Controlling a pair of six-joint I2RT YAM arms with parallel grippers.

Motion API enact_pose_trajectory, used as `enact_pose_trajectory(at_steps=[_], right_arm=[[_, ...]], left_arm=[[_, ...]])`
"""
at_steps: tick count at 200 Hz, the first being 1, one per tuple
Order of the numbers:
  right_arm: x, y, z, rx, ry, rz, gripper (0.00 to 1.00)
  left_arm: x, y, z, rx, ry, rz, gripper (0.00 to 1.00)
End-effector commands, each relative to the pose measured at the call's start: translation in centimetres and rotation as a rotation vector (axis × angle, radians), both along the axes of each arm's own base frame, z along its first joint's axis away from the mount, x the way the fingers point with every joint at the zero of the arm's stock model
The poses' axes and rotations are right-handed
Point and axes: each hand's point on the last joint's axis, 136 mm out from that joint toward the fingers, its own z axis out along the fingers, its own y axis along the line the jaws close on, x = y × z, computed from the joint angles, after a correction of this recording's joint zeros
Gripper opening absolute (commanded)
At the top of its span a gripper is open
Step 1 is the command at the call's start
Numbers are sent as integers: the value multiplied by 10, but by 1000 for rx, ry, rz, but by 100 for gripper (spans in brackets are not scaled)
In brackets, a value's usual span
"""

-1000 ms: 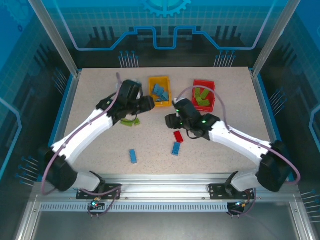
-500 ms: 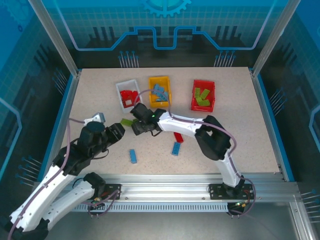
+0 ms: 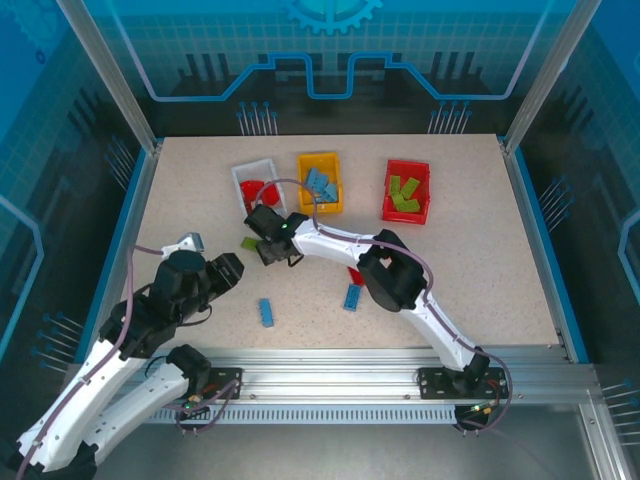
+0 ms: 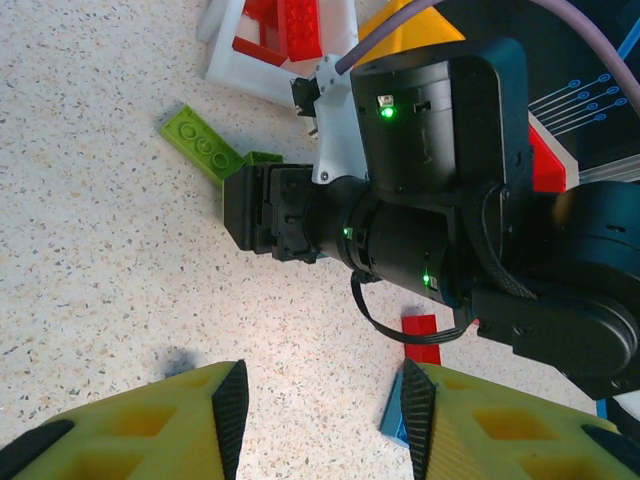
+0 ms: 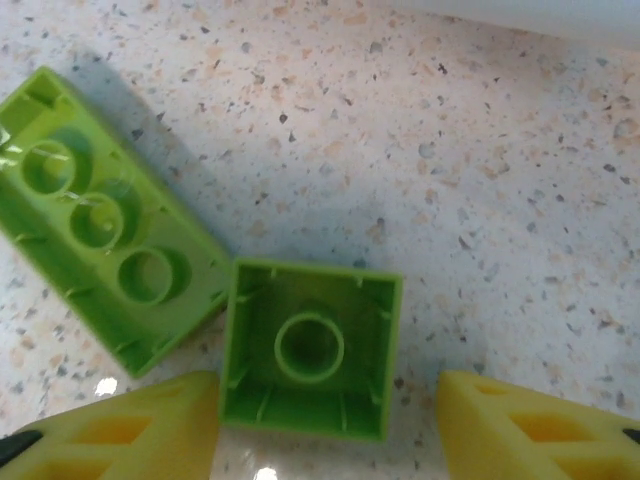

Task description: Sort the legos into containers by color

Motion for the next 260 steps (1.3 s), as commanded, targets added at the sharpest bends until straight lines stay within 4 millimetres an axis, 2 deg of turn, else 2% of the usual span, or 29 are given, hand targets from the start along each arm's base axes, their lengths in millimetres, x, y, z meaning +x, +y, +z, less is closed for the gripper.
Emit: enact_pose_trajectory(at_steps=[1,47,81,111,114,120,127,145,157,176,204,219,237,260], right_arm=[[10,-3,-2,-19,0,-19,55],[19,-3,-3,-1,5,-32,42],[19,-6,10,12,-15,-36,32],[16,-19,40,35,-69,-55,30],[15,-21,53,50,-84,-58,30],[14,-27,63,59,-99,-64,30],[10,-36,70,58,-111,-71,30],[4,-70,104,81,-163,-108,30],[1,-103,122,83,-191,-153,30],[2,-168,139,86,-211,-258,31],[13,-263,144,94,-196,-433,31],[25,-299,145,100,-188,-508,32],[46,-328,140,100,-167,-572,32],[78,-346,129,85,-131,-615,32]], left_arm=[[-1,0,-6,15,18,-1,48],[1,-2,-6,6,17,-7,48],[5,-10,-5,-7,17,-30,48],[11,-22,-5,-29,17,-67,48],[12,-24,-4,-34,17,-75,48],[14,-29,-3,-42,11,-93,48],[18,-36,-1,-55,9,-117,48],[30,-62,5,-103,2,-203,48],[41,-85,10,-138,6,-273,48],[55,-126,19,-135,-12,-376,48],[71,-196,28,-69,-39,-525,49],[80,-231,27,-27,-47,-582,49],[92,-266,27,-4,-56,-627,50],[109,-302,20,60,-60,-660,50]])
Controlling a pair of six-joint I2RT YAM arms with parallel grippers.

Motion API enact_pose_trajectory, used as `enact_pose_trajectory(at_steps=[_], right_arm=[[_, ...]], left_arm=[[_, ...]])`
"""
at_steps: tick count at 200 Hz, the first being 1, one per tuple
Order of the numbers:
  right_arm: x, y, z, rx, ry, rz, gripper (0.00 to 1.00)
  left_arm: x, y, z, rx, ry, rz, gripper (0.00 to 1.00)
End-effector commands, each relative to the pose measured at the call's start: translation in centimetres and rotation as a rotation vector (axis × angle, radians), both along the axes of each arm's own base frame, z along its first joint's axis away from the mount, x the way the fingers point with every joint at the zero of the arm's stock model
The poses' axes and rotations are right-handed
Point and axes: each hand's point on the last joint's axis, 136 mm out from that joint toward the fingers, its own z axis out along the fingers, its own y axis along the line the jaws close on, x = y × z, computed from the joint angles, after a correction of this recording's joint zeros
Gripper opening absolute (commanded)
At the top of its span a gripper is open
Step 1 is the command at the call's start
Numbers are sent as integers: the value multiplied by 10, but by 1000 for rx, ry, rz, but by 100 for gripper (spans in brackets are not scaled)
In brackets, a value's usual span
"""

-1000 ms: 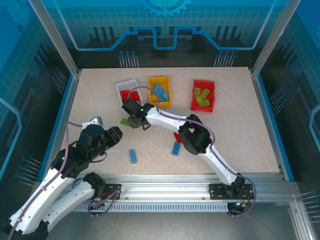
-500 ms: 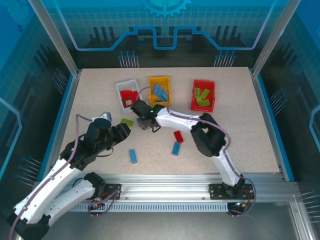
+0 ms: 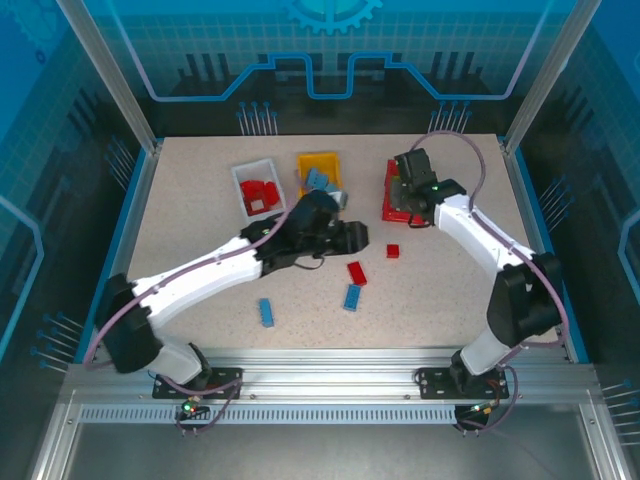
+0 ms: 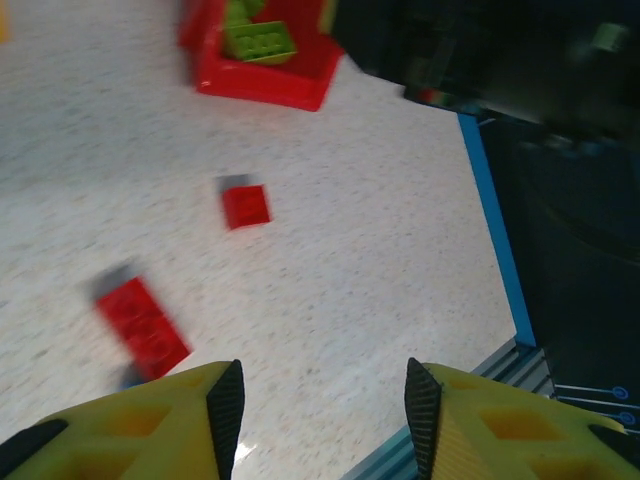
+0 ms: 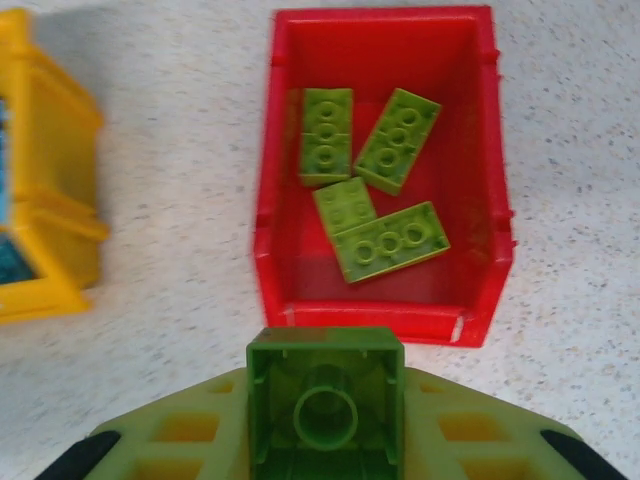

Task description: Sort the legos into containers by color

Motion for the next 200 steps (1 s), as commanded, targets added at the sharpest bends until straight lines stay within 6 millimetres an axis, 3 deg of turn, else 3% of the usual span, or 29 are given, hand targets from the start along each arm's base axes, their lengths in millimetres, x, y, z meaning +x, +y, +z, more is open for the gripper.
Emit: enact_pose_trajectory(at_steps=[1,36,61,85,104,132,161,180,200], right_arm=[[24,-4,-17,18,63,8,32],[64,-23,-40,31,127,-51,32],[83,-31,-59,60,176,-83,33],[95,-32,-71,79,205,-91,39],[100,-30,-69,82,208,-82,49],[99,-27,-44,95,154,-60,58],[88,-22,1,106,67,-32,56],[69,-20,39,111,-14,-19,53],[32,-15,70,106,-90,5,50]], left_arm=[[18,-31,7,44,-86,-46,50],[44,-64,19,58,-178,-62,51],[52,-82,24,71,-245,-84,51],[56,-87,20,81,-245,-81,51],[54,-84,15,93,-230,-70,51],[47,-72,5,111,-185,-41,54],[32,-51,-17,139,-78,5,55],[17,-29,-47,182,42,62,60],[8,-7,-81,227,168,126,62]])
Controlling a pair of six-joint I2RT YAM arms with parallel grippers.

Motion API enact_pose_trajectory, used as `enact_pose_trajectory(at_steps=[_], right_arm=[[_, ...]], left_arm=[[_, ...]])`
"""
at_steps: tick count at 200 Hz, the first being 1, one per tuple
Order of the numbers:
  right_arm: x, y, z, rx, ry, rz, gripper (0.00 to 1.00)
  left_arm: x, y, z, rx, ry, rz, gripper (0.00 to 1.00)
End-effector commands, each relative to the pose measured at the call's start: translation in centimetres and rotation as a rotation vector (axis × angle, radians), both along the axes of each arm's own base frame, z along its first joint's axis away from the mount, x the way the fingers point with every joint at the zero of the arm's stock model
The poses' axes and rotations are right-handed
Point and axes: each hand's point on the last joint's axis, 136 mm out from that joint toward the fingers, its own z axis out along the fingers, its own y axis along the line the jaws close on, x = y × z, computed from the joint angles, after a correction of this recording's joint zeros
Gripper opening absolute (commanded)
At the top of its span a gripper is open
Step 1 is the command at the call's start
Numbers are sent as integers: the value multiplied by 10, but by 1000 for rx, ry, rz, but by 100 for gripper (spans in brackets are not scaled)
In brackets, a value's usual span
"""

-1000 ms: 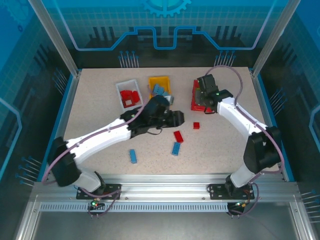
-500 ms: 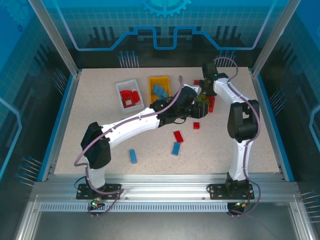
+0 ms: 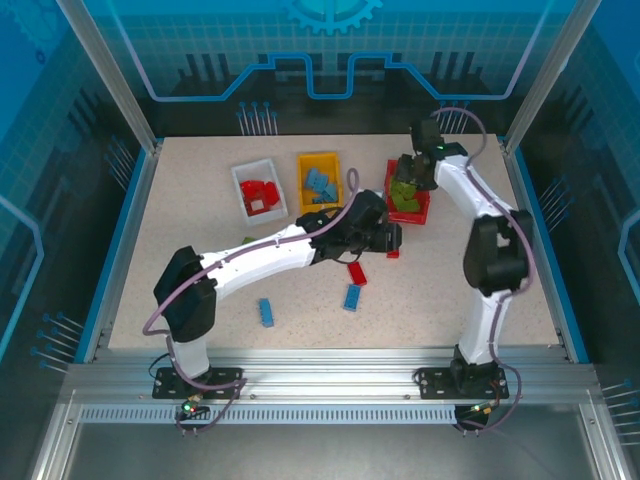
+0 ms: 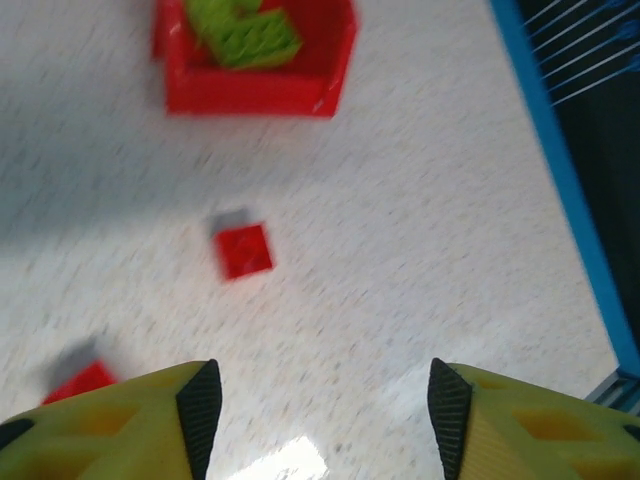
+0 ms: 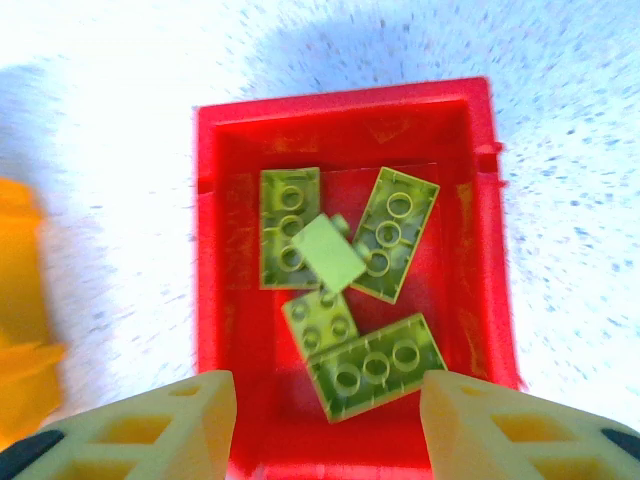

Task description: Sort the legos into containers by color

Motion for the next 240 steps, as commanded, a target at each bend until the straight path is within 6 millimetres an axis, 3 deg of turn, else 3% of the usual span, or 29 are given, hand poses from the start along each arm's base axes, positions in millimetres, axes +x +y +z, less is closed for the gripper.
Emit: enact_pose_trajectory(at_steps=[1,29,60,89,109,141,189,216,240], right_arm=[[-39,10,69,4,-161,42,50],[-107,29,82,-7,-217,127,53],[-179,46,67,-1,-200,236,59],[-231,60,52,65,-176,340,64],[-256,60,49,109,-164,361,66],[-276,55,50,145,-156,345,66],[-277,60,54,155,-157,353,65],[-275,70,52,149,-152,380,63],[-276,89,53,154,-171,455,61]], left_arm=[[-15,35,-28,47,153,130,62],[-16,46,-67,62,306,215,67],[-16,44,-106,130,445,253,70],[-15,44,-128,165,480,282,70],[-13,47,-137,190,484,299,70],[-11,45,-150,202,497,303,64],[-7,41,-157,193,492,308,48],[-3,44,-149,194,467,313,41],[11,60,-127,175,404,344,35]])
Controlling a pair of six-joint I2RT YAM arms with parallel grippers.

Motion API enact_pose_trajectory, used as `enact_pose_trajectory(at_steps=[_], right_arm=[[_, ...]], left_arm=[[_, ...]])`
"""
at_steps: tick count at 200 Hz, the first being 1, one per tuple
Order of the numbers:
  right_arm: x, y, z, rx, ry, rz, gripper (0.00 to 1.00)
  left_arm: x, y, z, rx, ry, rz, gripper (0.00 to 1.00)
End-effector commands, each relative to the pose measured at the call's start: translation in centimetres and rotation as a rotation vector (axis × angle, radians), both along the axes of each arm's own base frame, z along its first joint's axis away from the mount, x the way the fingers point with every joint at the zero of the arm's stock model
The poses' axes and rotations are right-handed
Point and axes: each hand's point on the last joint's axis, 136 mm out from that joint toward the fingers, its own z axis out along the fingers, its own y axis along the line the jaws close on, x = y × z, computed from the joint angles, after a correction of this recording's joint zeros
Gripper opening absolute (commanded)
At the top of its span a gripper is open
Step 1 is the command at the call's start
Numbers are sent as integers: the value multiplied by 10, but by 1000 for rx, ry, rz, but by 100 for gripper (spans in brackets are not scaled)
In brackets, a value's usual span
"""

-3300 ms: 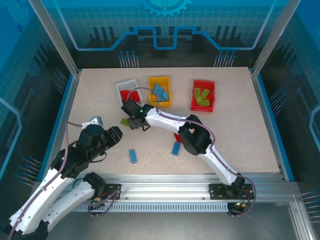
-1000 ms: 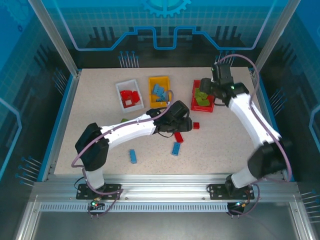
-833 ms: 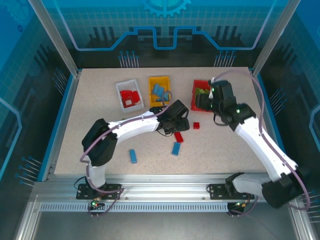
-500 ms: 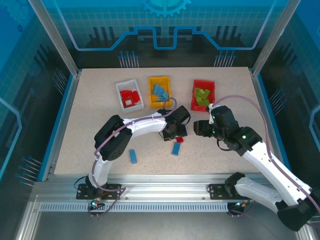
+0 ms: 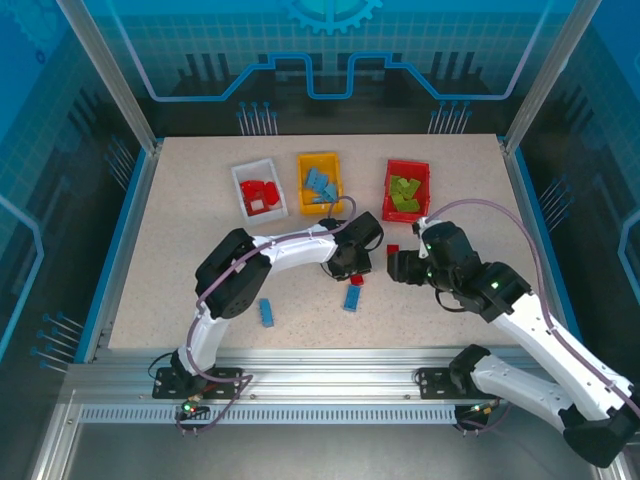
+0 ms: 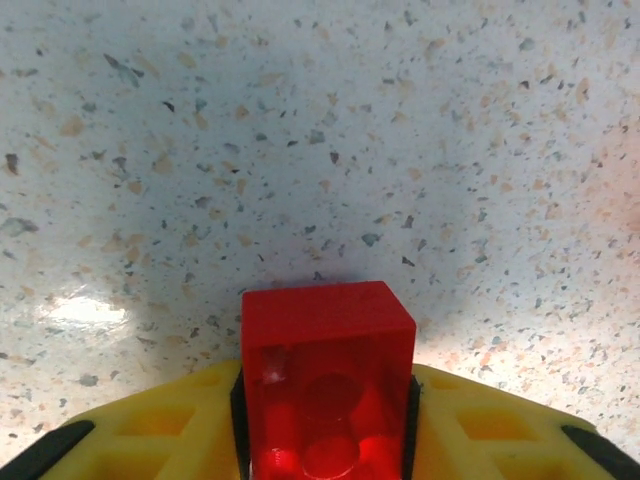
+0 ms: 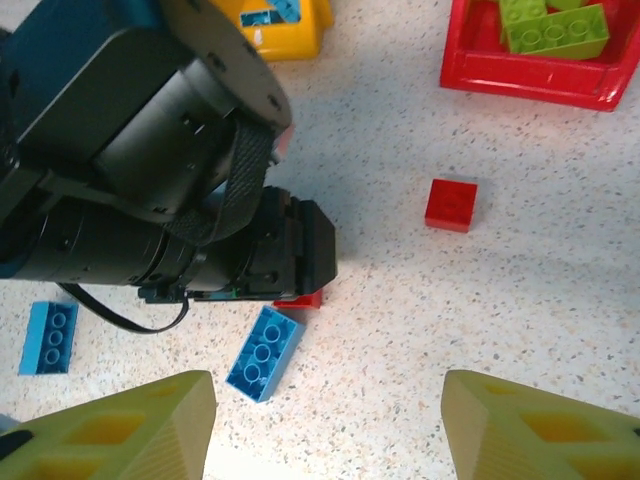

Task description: Sort the legos into containers by color

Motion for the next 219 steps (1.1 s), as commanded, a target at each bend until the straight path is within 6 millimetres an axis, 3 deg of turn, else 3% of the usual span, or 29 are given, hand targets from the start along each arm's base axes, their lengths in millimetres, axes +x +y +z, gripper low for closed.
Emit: enact_pose_trajectory(at_steps=[1,24,54,82,111,119,122,142,174,219], right_arm=[[-2,20,8,26,-33,70,61],[-6,53,14,53,-92,195,60],[-7,106,21,86,-174,334,60],[1,160,32,195,-288,411,60],[23,200,37,309,-376,410,62],[28,208,31,295,-370,412,62],[32,213,41,304,-384,409,62],[42,229,39,285,-365,417,62],[47,238,34,279,-337,419,61],[56,242,28,292,-335,392,62]], left_arm=[[18,14,32,-12,-87,25,35],[40,48,71,-5,-176,50,33],[70,121,113,88,-272,83,32],[105,193,125,158,-296,139,32],[145,241,131,239,-336,139,32],[156,250,128,256,-339,139,32],[160,254,126,259,-337,141,32],[186,272,119,274,-321,159,32],[223,285,107,264,-306,177,33],[240,300,78,271,-247,195,38]])
